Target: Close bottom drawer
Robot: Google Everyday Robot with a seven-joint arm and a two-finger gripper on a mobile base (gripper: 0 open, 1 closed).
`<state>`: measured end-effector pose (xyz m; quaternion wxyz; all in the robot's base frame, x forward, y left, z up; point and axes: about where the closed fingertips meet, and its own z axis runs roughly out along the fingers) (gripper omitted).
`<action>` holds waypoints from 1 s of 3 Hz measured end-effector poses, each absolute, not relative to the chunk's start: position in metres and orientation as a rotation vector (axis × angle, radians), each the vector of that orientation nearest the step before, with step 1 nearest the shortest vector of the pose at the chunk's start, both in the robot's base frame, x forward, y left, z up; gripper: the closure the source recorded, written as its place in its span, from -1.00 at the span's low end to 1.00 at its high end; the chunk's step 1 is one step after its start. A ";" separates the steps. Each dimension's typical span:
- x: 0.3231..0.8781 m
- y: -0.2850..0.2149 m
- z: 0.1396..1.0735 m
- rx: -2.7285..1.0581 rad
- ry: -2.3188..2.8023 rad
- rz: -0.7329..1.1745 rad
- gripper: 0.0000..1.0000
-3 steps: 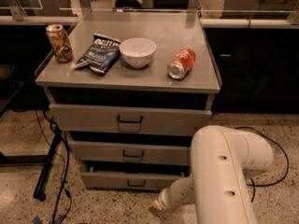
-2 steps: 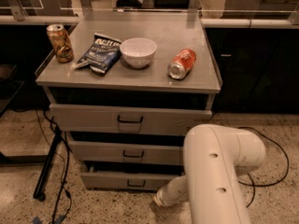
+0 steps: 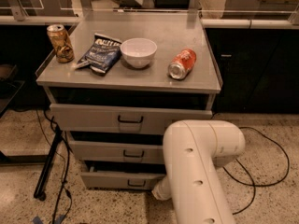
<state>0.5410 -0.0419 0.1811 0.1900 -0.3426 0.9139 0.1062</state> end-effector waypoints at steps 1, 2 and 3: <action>0.556 -0.042 0.178 -0.956 2.569 0.247 1.00; 0.569 -0.044 0.176 -0.944 2.570 0.214 1.00; 0.572 -0.045 0.176 -0.942 2.570 0.206 0.80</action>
Offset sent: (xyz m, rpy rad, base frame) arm 0.0447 -0.0060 -0.0051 -0.0718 -0.0480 -0.0418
